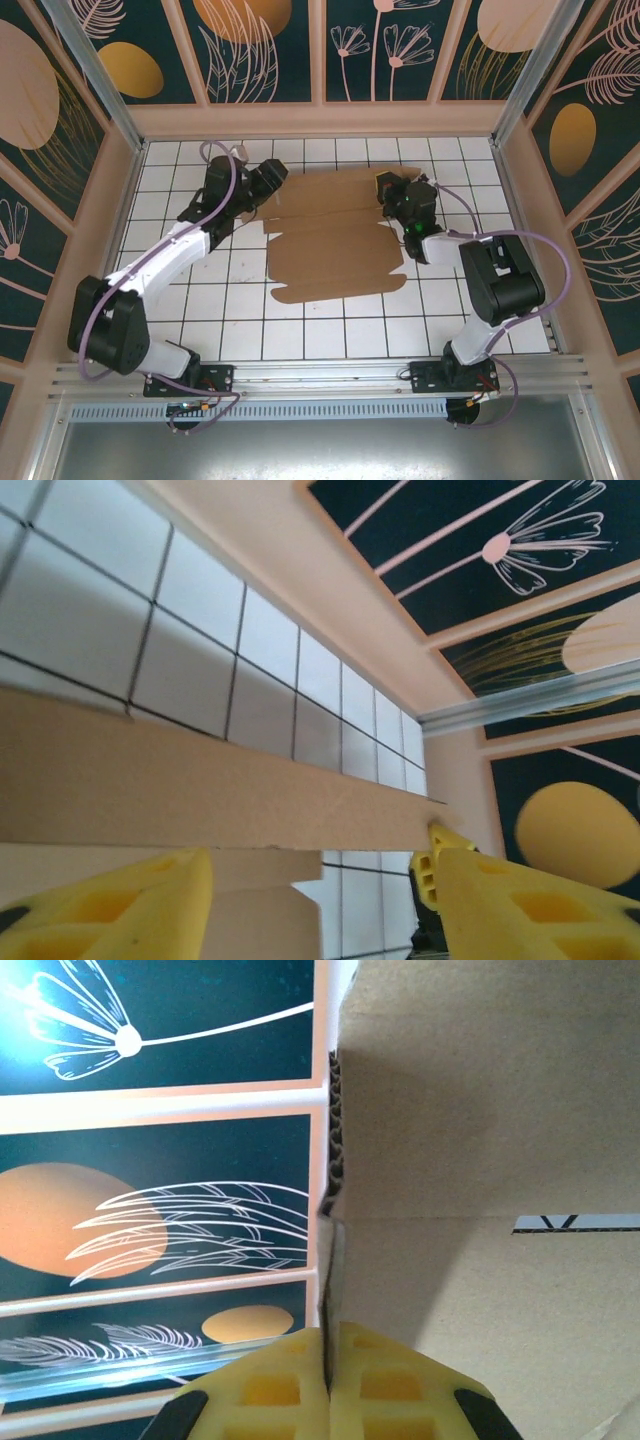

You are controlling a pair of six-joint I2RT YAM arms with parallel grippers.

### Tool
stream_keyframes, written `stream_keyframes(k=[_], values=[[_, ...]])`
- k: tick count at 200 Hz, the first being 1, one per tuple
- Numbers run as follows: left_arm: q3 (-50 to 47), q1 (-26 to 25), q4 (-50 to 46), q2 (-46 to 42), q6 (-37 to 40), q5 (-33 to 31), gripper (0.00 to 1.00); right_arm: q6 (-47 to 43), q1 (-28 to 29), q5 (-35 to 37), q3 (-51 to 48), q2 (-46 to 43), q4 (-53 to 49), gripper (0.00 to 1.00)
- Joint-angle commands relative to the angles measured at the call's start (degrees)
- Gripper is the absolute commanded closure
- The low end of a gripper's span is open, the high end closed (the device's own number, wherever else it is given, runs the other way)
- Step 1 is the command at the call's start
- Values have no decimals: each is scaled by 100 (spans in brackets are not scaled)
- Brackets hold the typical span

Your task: Fold the paper box

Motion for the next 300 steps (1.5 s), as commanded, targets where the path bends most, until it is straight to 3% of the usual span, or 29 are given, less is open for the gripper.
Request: stream_keyframes(k=[1, 48, 98, 164, 300], values=[[-247, -5, 1480, 192, -1371, 769, 34, 208, 270, 797, 25, -239, -658, 100], [-953, 32, 2339, 163, -2151, 491, 32, 298, 471, 1050, -221, -225, -236, 100], [-1665, 30, 2859, 95, -2724, 291, 37, 148, 526, 1032, -309, -265, -54, 100], [-1559, 168, 3761, 618, -2154, 196, 36, 81, 535, 746, -547, -159, 684, 100], [-1528, 128, 4693, 1407, -2705, 291, 61, 162, 681, 650, -460, 135, 1093, 100]])
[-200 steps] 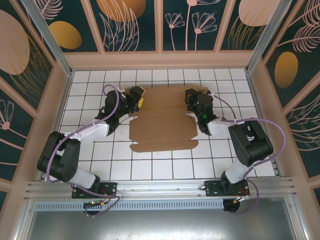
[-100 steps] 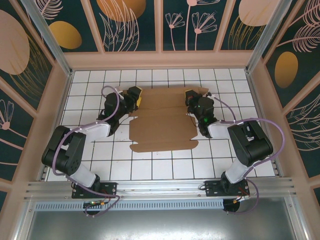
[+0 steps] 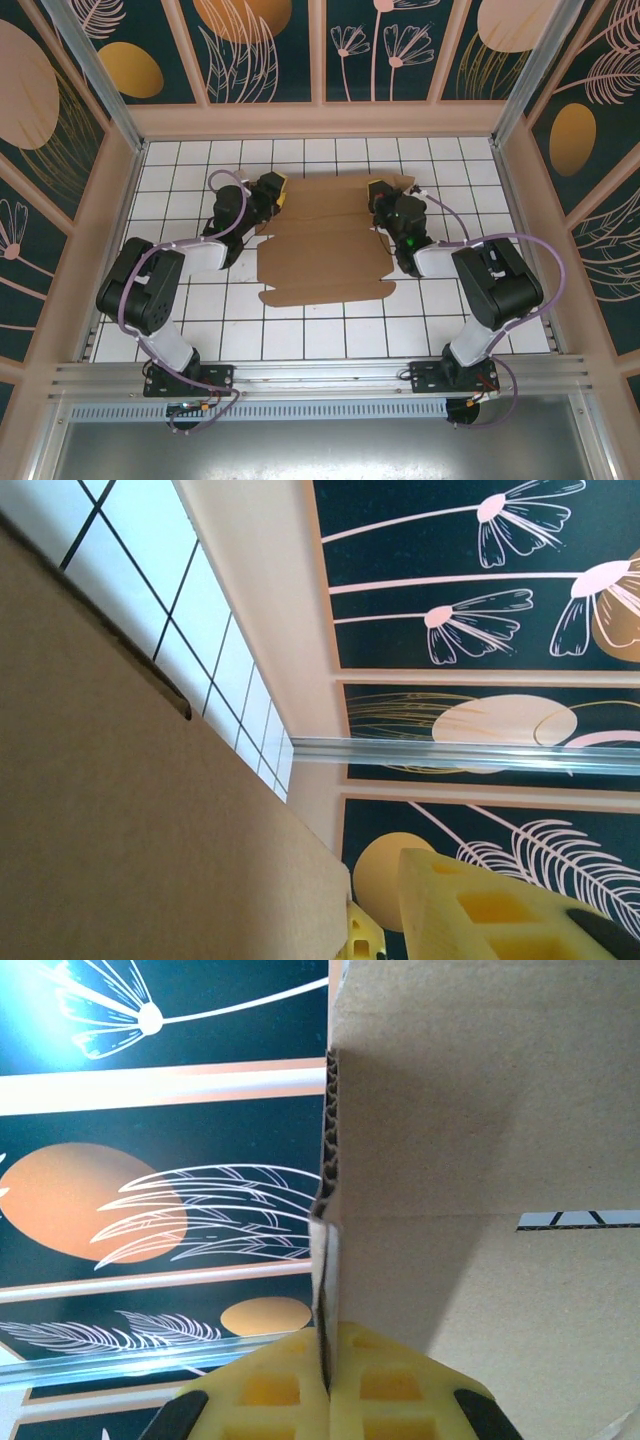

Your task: Fold the paper box

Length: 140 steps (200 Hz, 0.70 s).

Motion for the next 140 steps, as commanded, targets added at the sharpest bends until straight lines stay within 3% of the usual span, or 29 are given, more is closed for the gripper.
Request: stream_keyframes(k=[1, 53, 111, 140], values=[[-38, -45, 465, 48, -172, -14, 61, -9, 110, -21, 67, 153, 221, 100], [-239, -72, 615, 47, -247, -100, 80, -13, 153, 62, 74, 189, 204, 100], [-50, -77, 586, 120, 96, 85, 91, -65, 175, 54, 32, 141, 219, 100], [322, -38, 411, 324, 456, 481, 93, -279, 100, -334, 62, 168, 408, 70]])
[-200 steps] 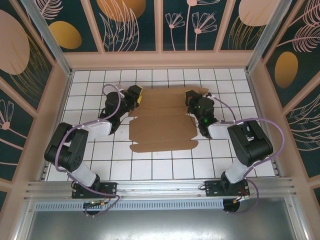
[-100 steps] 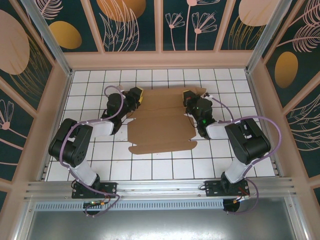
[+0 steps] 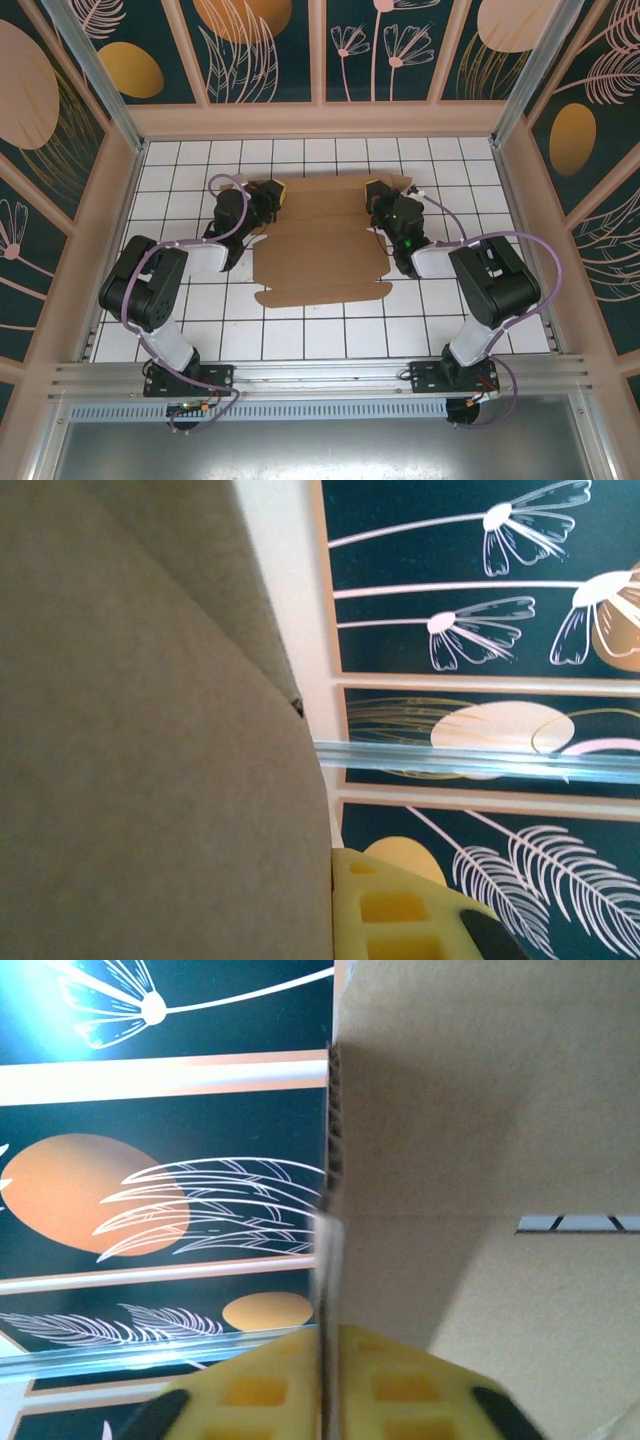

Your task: Fold the paper box

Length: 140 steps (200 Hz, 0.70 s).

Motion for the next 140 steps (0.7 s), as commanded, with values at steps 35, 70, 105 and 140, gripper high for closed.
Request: stream_keyframes(k=[35, 70, 105, 140], values=[[558, 233, -72, 290, 742, 761, 93, -882, -148, -994, 64, -295, -342, 50], [615, 336, -329, 348, 933, 770, 94, -2283, -359, -1516, 526, -1123, -2954, 35], [543, 339, -300, 356, 856, 806, 95, -3763, -687, -2091, 964, -1987, -5019, 37], [586, 340, -361, 425, 908, 827, 95, -5082, -1102, -2000, 2715, -1407, -7345, 40]])
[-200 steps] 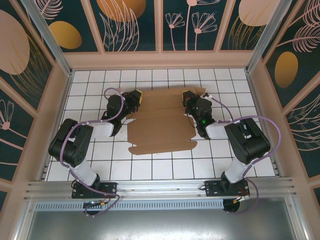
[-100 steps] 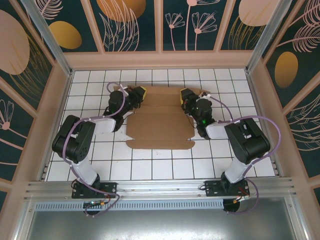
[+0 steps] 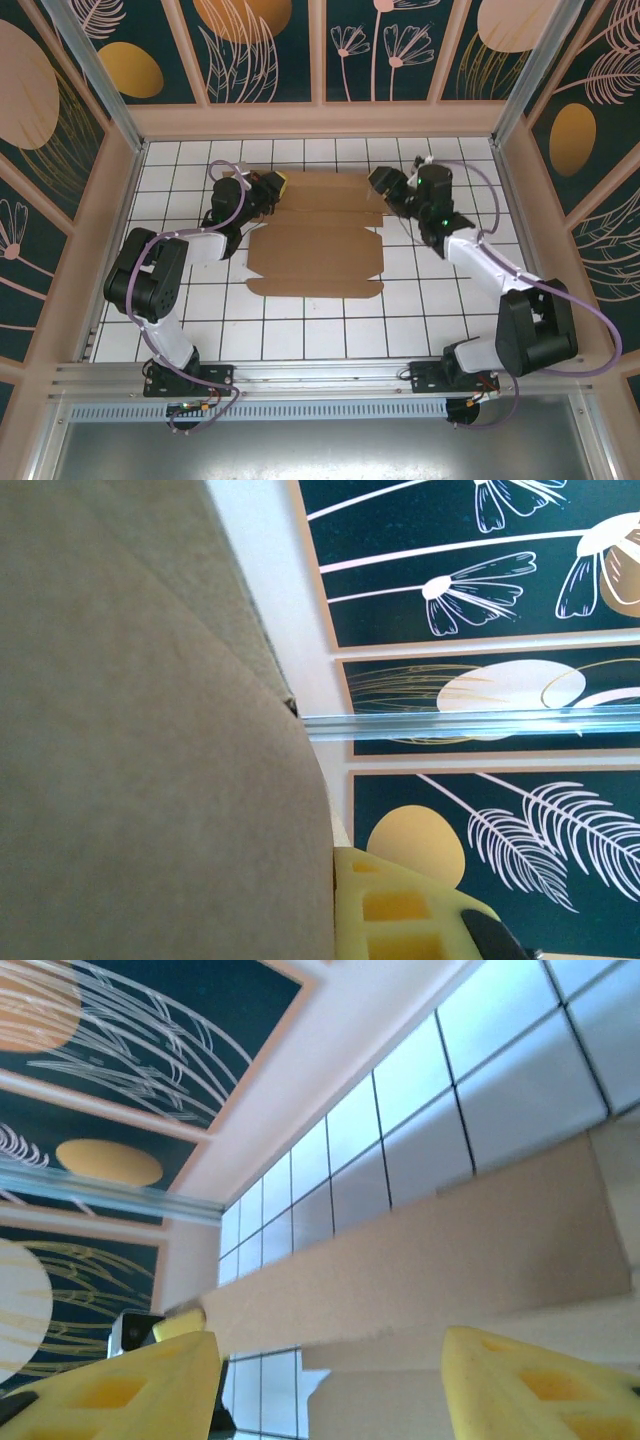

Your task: Fold the paper box

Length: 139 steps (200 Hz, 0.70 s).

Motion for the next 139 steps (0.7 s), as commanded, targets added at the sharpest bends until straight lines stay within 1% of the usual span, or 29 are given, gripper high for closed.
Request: stream_keyframes(k=[1, 22, 37, 56, 66, 90, 111, 127, 139], values=[[124, 17, -156, 144, 355, 96, 95, -1390, -231, -70, 1027, 382, -2069, 40], [15, 17, 142, 281, 182, 101, 95, -1878, -256, -22, 1904, 1010, -2783, 40], [-80, 19, 385, 378, 13, 114, 95, -2043, -270, -89, 2369, 1411, -3142, 39], [-182, 19, 548, 439, -99, 105, 95, -2049, -250, -319, 2640, 1715, -3258, 38], [-241, 18, 583, 444, -134, 79, 95, -2020, -211, -286, 2754, 1821, -3325, 39], [-282, 17, 626, 444, -137, 96, 95, -2088, -123, -51, 2920, 1955, -3528, 38], [-343, 20, 640, 398, -139, 105, 95, -2077, -99, 82, 2785, 1885, -3521, 37], [-378, 18, 641, 387, -137, 113, 95, -2005, -103, 23, 2550, 1784, -3340, 37], [-380, 19, 652, 391, -128, 138, 95, -1956, -95, -168, 2425, 1761, -3176, 36]])
